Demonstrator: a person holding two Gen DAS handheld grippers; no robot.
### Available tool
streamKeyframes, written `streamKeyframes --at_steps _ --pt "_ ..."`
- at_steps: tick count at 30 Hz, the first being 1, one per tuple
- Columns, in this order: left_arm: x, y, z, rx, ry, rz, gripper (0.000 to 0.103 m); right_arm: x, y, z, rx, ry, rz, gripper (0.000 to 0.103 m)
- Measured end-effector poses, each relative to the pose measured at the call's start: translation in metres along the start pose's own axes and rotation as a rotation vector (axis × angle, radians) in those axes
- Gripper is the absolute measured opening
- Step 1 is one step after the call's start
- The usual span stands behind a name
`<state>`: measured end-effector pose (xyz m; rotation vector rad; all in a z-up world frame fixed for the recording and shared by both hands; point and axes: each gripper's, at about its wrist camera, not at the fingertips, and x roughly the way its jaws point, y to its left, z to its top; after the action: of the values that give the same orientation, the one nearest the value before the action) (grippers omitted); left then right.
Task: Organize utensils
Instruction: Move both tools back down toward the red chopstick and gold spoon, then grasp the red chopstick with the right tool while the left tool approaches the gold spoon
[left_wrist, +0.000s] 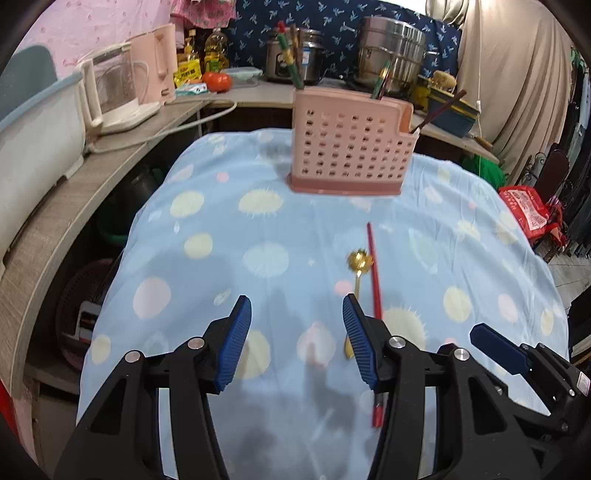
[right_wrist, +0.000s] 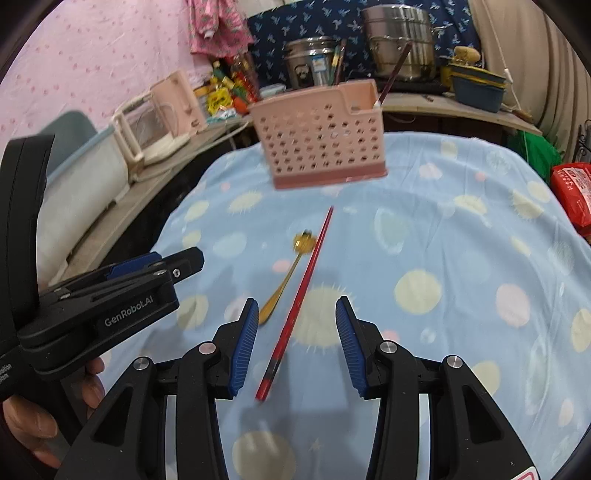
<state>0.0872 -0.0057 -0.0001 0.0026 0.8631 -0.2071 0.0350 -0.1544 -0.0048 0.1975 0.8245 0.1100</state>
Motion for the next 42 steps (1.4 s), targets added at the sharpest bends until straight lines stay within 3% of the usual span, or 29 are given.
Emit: streamKeyframes --at_steps 13,20,26,33,42 --pt "0.013 0.029 -0.041 -0.042 0.089 0.044 0.049 0.035 0.026 -0.036 -0.065 0.113 0.012 0.04" --pt "0.017 0.027 -0.047 -0.038 0.112 0.043 0.049 0.047 0.024 -0.043 -0.073 0.149 -0.002 0.023" --pt "0.019 0.022 -0.047 -0.026 0.118 0.032 0.049 0.049 0.019 -0.045 -0.077 0.145 -0.015 0.012" --pt "0.02 0.015 -0.047 -0.01 0.121 0.027 0.049 0.047 0.008 -0.044 -0.062 0.132 -0.025 0.007" --pt "0.023 0.004 -0.044 0.009 0.127 0.014 0.049 0.04 -0.024 -0.038 0.029 0.103 -0.063 0.007"
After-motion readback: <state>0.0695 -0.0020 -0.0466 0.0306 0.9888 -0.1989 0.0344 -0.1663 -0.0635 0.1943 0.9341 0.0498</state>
